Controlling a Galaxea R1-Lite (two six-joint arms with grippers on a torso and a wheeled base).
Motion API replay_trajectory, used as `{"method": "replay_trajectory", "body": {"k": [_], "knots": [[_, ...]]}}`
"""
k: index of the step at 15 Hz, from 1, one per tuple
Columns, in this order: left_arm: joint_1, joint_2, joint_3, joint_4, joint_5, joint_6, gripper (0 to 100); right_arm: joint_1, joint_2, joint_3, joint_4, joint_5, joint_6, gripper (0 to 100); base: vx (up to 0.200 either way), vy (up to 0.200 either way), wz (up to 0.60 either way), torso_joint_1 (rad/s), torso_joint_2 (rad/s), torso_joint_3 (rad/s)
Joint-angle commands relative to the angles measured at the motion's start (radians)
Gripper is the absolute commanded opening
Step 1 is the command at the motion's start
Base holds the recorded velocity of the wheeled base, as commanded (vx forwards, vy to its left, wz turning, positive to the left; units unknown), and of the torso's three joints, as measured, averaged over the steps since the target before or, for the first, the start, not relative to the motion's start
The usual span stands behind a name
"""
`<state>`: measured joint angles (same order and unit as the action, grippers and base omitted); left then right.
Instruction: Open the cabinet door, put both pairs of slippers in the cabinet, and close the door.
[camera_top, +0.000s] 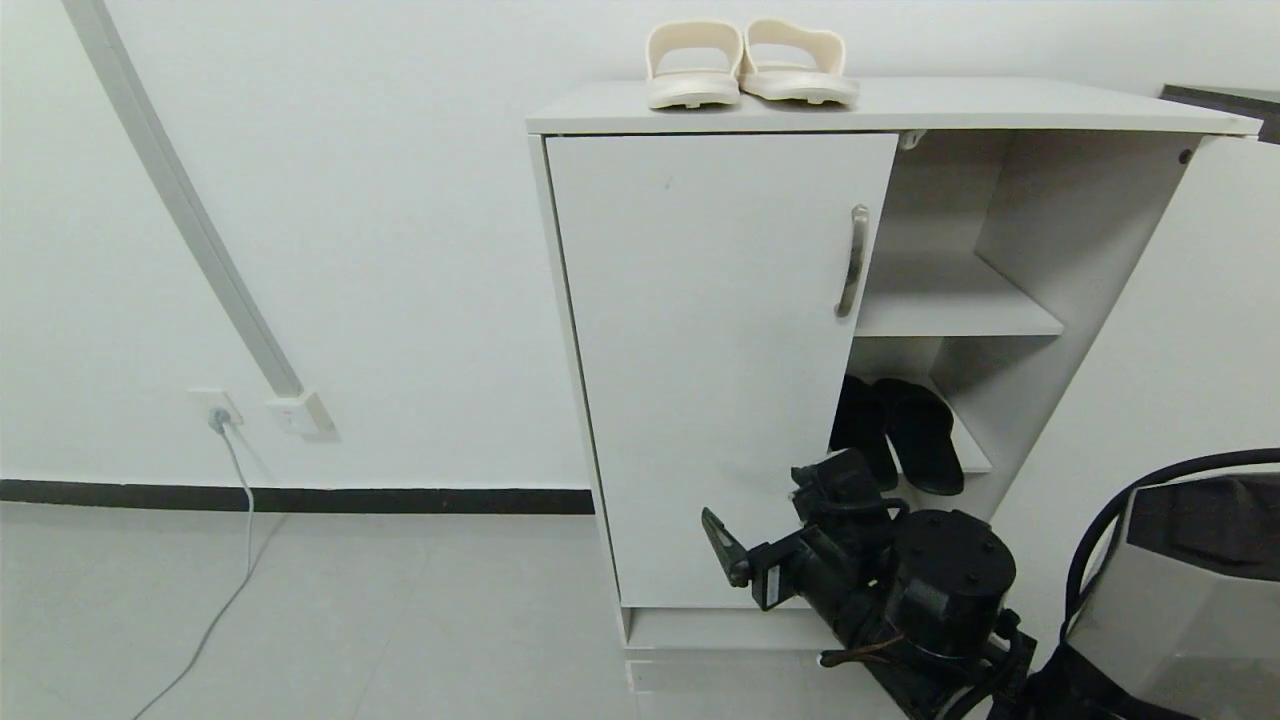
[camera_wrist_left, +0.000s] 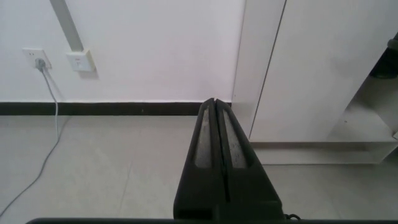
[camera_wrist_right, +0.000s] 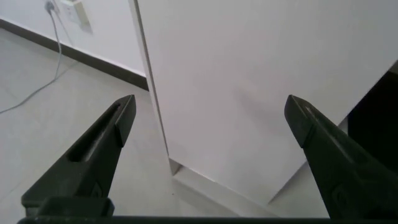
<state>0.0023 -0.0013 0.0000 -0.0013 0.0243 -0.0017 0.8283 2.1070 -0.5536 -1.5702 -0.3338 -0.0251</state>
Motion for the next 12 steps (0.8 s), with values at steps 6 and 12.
{"method": "replay_trajectory", "body": {"k": [6, 12], "knots": [[-0.001, 0.001, 0.0, 0.0, 0.0, 0.0, 0, 0.002, -0.015, 0.02, -0.001, -0.004, -0.013, 100, 0.0, 0.0, 0.0, 0.0, 0.0, 0.0], [0.001, 0.001, 0.0, 0.0, 0.0, -0.001, 0, 0.012, -0.005, 0.021, -0.001, -0.004, -0.026, 100, 0.0, 0.0, 0.0, 0.011, -0.1, -0.138]]}}
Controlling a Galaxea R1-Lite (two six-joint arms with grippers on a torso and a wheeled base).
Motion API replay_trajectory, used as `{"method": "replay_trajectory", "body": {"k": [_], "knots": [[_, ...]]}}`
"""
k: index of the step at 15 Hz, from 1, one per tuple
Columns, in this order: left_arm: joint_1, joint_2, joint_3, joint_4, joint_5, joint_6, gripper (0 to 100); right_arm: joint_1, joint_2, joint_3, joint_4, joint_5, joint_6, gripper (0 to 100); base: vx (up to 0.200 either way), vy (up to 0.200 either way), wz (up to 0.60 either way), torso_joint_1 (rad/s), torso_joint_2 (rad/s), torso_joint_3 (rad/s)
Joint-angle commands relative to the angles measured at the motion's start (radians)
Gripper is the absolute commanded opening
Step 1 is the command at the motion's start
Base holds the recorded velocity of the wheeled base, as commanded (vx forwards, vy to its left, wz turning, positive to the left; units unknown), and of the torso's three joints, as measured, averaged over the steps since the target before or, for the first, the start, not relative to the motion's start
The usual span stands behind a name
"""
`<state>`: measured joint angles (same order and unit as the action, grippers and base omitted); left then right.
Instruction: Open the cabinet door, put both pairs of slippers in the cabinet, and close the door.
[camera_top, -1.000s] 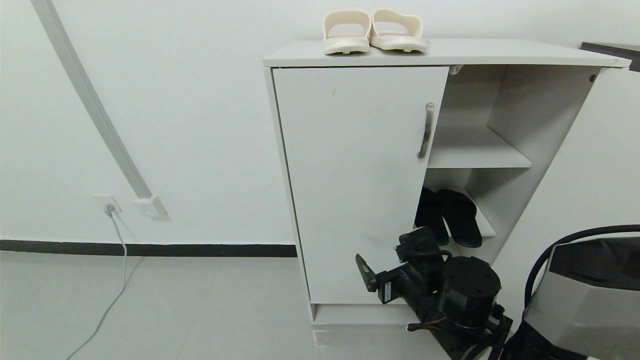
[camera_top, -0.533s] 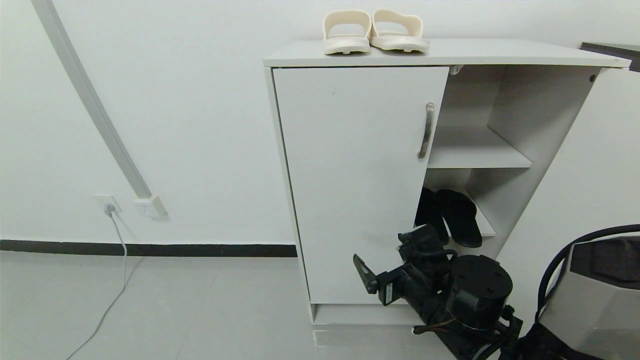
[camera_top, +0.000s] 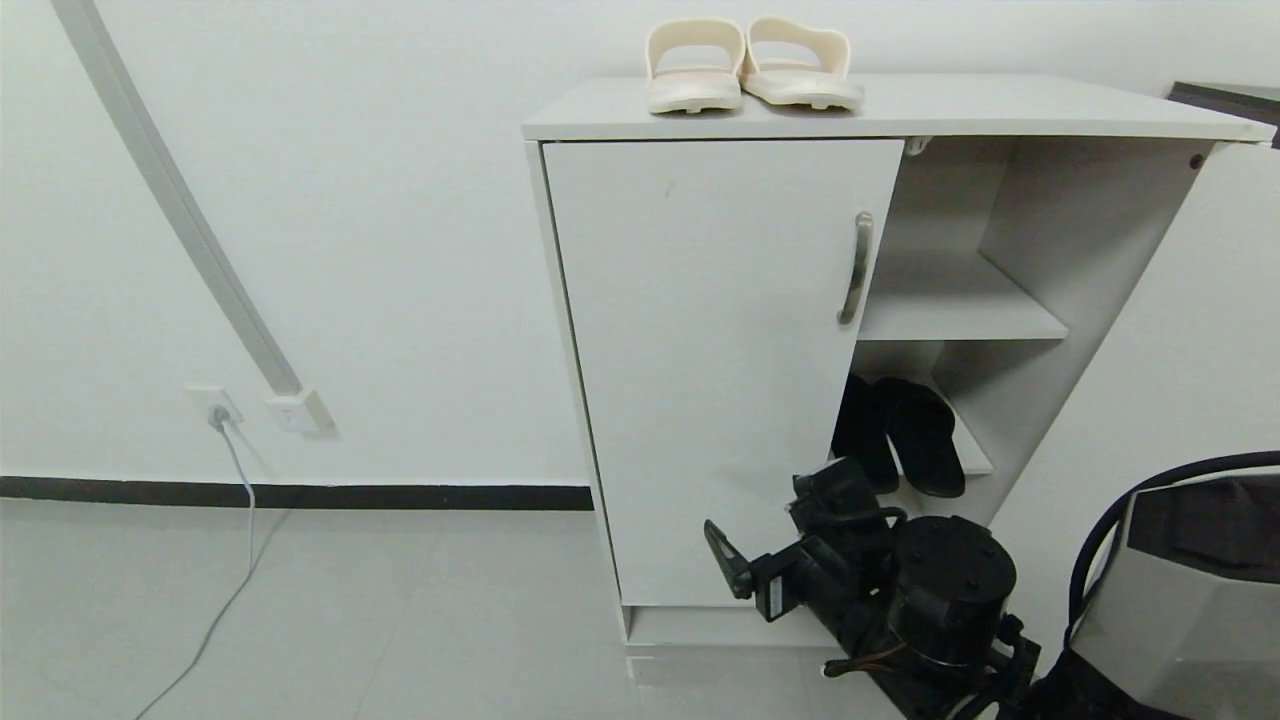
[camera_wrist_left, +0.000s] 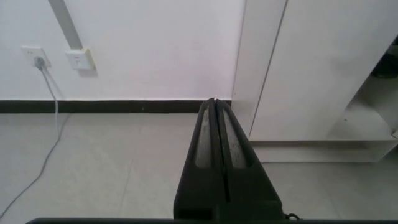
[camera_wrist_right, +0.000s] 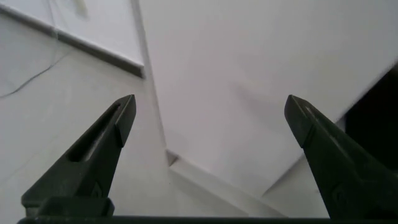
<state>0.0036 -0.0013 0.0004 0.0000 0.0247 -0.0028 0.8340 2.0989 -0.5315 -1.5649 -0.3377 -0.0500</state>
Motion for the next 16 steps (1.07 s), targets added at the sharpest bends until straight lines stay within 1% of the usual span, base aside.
{"method": "replay_trajectory", "body": {"k": [1, 7, 16], "knots": [[-0.002, 0.001, 0.0, -0.002, 0.0, 0.0, 0, 0.007, 0.003, -0.001, -0.006, 0.0, -0.001, 100, 0.0, 0.0, 0.0, 0.056, -0.5, -0.349], [-0.001, 0.001, 0.0, -0.002, 0.0, 0.0, 0, 0.007, 0.004, 0.001, -0.006, 0.002, -0.001, 100, 0.0, 0.0, 0.0, 0.086, -0.47, -0.349], [-0.001, 0.001, 0.0, -0.002, 0.0, 0.0, 0, 0.007, 0.016, 0.002, -0.006, 0.002, -0.001, 100, 0.0, 0.0, 0.0, 0.163, -0.48, -0.319]]}}
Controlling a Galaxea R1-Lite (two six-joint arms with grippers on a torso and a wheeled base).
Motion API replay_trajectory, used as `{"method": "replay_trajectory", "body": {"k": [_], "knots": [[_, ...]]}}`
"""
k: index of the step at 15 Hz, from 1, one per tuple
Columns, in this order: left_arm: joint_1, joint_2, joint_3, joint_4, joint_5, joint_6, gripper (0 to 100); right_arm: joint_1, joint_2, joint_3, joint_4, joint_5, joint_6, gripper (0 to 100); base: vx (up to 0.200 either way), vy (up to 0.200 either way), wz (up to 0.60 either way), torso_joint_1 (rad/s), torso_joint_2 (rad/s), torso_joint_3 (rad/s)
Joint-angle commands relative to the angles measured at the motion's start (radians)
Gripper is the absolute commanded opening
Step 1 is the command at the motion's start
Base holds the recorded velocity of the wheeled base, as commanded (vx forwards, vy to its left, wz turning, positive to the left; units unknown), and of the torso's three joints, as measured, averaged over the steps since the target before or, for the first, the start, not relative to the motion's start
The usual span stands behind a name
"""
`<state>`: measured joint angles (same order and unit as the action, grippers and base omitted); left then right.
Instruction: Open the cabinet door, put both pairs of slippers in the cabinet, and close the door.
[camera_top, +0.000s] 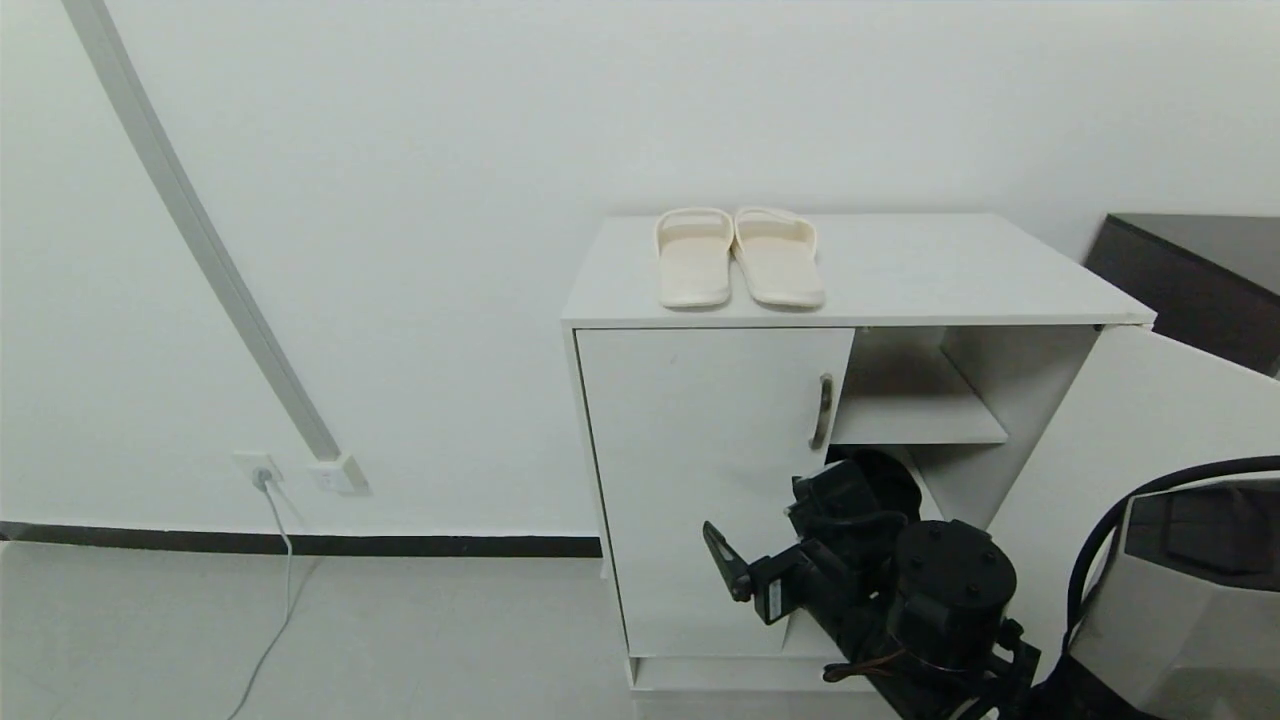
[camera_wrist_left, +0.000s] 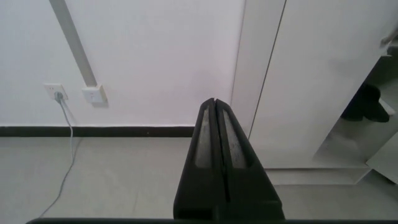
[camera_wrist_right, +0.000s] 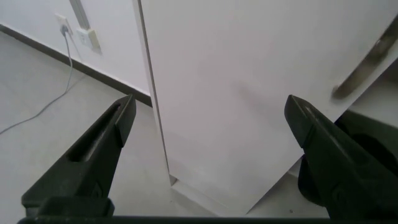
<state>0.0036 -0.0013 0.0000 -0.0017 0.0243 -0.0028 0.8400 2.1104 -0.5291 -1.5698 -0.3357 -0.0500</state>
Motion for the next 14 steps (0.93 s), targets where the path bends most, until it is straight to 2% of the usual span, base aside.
{"method": "replay_trajectory", "body": {"k": [1, 14], "knots": [[-0.001, 0.001, 0.0, 0.0, 0.0, 0.0, 0, 0.001, 0.005, 0.0, -0.001, 0.0, -0.001, 100, 0.0, 0.0, 0.0, 0.203, -0.51, -0.325], [-0.001, 0.001, 0.0, 0.0, 0.0, -0.002, 0, -0.001, 0.005, 0.014, -0.001, -0.002, -0.001, 100, 0.0, 0.0, 0.0, 0.237, -0.55, -0.324]]}}
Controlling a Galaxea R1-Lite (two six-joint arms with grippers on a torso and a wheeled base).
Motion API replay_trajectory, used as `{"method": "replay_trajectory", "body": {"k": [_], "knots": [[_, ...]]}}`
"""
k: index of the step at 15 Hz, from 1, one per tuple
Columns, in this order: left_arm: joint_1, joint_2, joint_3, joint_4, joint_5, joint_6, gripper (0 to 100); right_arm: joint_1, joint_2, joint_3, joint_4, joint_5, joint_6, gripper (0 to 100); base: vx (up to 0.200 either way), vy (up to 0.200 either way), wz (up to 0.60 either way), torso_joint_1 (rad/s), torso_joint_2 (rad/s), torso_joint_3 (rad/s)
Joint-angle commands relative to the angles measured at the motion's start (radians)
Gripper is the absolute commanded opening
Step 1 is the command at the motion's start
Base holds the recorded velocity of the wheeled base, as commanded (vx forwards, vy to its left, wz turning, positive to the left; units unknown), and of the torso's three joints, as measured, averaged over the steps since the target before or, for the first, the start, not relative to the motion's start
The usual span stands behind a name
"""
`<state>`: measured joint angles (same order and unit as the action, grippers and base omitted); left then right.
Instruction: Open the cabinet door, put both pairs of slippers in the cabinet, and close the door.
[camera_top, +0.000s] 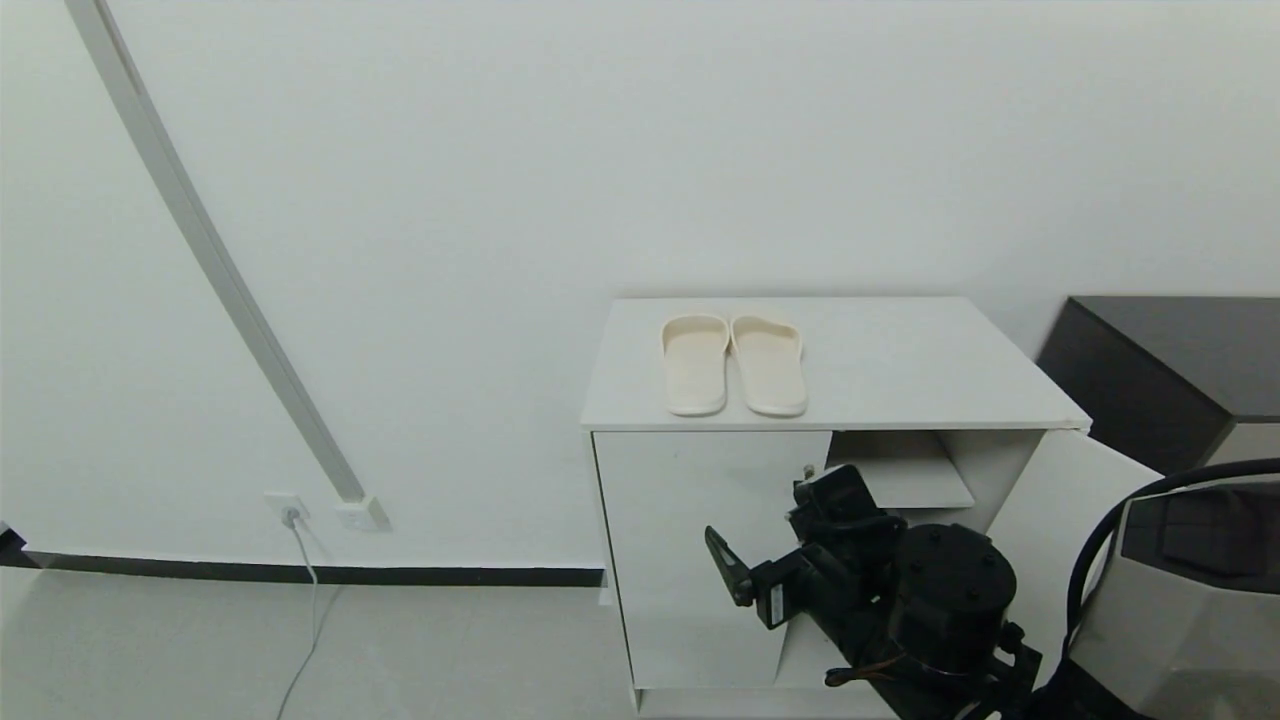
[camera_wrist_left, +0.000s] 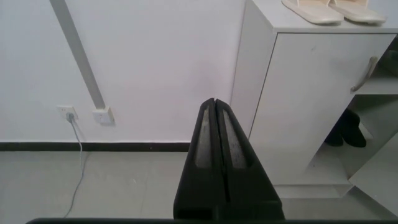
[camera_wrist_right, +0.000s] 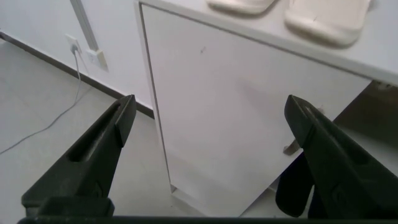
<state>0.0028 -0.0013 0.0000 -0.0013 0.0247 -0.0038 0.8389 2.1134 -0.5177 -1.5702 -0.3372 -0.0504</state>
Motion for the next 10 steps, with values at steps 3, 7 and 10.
{"method": "replay_trajectory", "body": {"k": [3, 7, 10], "knots": [[0.0, 0.001, 0.0, 0.0, 0.001, -0.001, 0, -0.014, -0.001, 0.001, -0.001, 0.0, -0.02, 100, 0.0, 0.0, 0.0, 0.129, -0.28, -0.154], [0.0, 0.001, 0.0, 0.0, 0.001, -0.002, 0, -0.014, -0.018, -0.076, 0.049, -0.054, -0.06, 100, 0.0, 0.0, 0.0, 0.0, 0.0, 0.0], [0.0, 0.001, 0.0, 0.0, 0.0, 0.001, 0, -0.012, -0.099, -0.173, 0.257, -0.118, -0.034, 100, 0.0, 0.0, 0.0, 0.0, 0.0, 0.0]]}}
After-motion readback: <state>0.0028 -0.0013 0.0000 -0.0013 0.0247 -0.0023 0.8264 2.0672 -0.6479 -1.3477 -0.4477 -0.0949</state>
